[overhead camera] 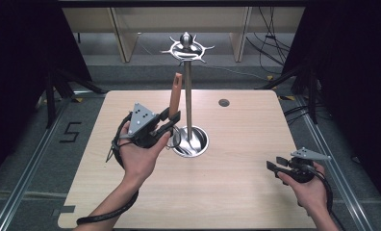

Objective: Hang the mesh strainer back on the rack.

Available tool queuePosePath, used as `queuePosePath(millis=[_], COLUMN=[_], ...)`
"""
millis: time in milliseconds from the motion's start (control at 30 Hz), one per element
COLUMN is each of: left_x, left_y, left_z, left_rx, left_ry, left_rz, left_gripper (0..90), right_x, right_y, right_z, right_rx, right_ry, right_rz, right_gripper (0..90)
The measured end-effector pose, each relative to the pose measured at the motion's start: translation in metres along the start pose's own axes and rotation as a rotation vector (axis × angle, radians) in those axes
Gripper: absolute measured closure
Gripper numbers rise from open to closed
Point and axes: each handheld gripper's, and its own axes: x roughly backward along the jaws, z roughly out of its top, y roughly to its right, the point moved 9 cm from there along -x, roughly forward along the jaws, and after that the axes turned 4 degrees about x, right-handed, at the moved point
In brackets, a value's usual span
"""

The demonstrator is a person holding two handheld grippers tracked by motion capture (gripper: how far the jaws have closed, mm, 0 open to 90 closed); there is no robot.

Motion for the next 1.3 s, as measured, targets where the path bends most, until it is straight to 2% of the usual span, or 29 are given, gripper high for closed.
queuePosePath(millis=[200, 233, 300, 333, 567, 600, 667, 833, 867, 900, 933, 1100, 1200, 1233, 1267, 1300], left_x=[-0.001, -0.001, -0.002, -0.002, -0.005, -0.005, -0.004, -0.003, -0.003, -0.002, -0.002, -0.003, -0.004, -0.004, -0.004, -0.005], left_y=[-0.002, -0.003, -0.003, -0.002, 0.001, 0.001, 0.000, -0.001, -0.001, -0.003, -0.002, -0.002, -0.001, -0.003, -0.001, -0.001], left_z=[0.004, 0.005, 0.005, 0.004, 0.005, 0.006, 0.007, 0.010, 0.010, 0.012, 0.011, 0.014, 0.017, 0.019, 0.019, 0.019], left_rx=[-0.018, -0.018, -0.021, -0.004, -0.013, -0.014, -0.015, -0.016, -0.020, -0.042, -0.025, -0.027, -0.033, -0.056, -0.038, -0.038], left_ry=[0.017, 0.020, 0.022, 0.016, 0.022, 0.027, 0.030, 0.038, 0.039, 0.044, 0.042, 0.051, 0.055, 0.062, 0.056, 0.056], left_rz=[0.034, 0.039, 0.043, 0.042, 0.055, 0.061, 0.067, 0.076, 0.079, 0.085, 0.085, 0.092, 0.099, 0.105, 0.104, 0.108], left_gripper=[68.3, 68.3, 68.3, 68.3, 68.3, 68.3, 68.3, 68.3, 68.3, 68.3, 68.3, 68.3, 68.3, 68.3, 68.3, 68.3], right_x=[0.000, -0.001, -0.001, -0.001, -0.001, 0.000, -0.001, 0.000, -0.002, -0.002, -0.003, -0.003, -0.003, -0.003, -0.003, -0.003], right_y=[-0.001, 0.003, 0.004, 0.004, 0.004, 0.002, 0.003, 0.002, 0.002, 0.002, 0.002, 0.002, 0.002, 0.002, 0.002, 0.001], right_z=[0.000, 0.001, 0.001, 0.001, 0.001, 0.000, 0.001, 0.000, 0.001, 0.001, 0.001, 0.001, 0.001, 0.001, 0.001, 0.001], right_rx=[-0.004, 0.038, 0.038, 0.038, 0.039, 0.022, 0.035, 0.030, 0.026, 0.026, 0.027, 0.026, 0.026, 0.026, 0.026, 0.026], right_ry=[-0.001, 0.005, 0.005, 0.005, 0.007, -0.002, 0.004, 0.000, 0.009, 0.011, 0.012, 0.010, 0.010, 0.010, 0.009, 0.009], right_rz=[0.003, 0.000, -0.001, 0.000, -0.001, 0.007, 0.001, 0.004, 0.006, 0.002, 0.005, 0.009, 0.008, 0.008, 0.008, 0.008], right_gripper=[50.0, 50.0, 49.9, 50.0, 49.9, 50.0, 50.0, 50.0, 50.0, 49.9, 50.0, 49.9, 49.9, 49.9, 49.9, 49.9])
